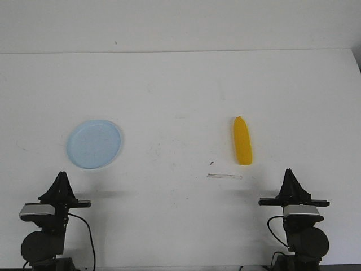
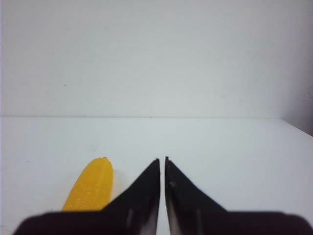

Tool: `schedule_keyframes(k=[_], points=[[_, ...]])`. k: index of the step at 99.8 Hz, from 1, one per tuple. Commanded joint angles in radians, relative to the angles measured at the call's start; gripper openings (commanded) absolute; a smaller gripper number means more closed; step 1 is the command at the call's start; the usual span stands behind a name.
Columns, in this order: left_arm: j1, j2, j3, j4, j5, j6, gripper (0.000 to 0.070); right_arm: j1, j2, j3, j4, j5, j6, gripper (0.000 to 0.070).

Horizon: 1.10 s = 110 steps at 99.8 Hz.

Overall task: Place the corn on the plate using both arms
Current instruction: 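Move the left gripper forward to the edge of the light blue plate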

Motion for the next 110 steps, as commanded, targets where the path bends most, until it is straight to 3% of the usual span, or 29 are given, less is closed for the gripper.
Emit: schedule_keyframes(k=[1,46,55,85,110], points=[[0.002,-0.002,-0.020,0.018,-0.002,0.009,0.0002,0.001,0.001,-0.002,0.010,0.000,-0.005,0.0015],[0.002,-0.002,-0.005,0.022,-0.003,-0.032,0.0001,0.001,0.001,-0.002,0.010,0.000,-0.005,0.0015],[0.002,-0.002,0.030,0.024,-0.044,-0.032,0.0001,0.001,0.001,-0.002,0.010,0.000,-0.005,0.0015],[0.002,0.098,0.246,-0.112,-0.065,-0.034,0.0001,0.001,0.001,-0.002,0.010,0.000,-0.005,0.0015],[0.002,0.348,0.463,-0.185,-0.064,-0.050,0.0001,0.001,0.001,-0.002,0.010,0.000,-0.005,0.0015]])
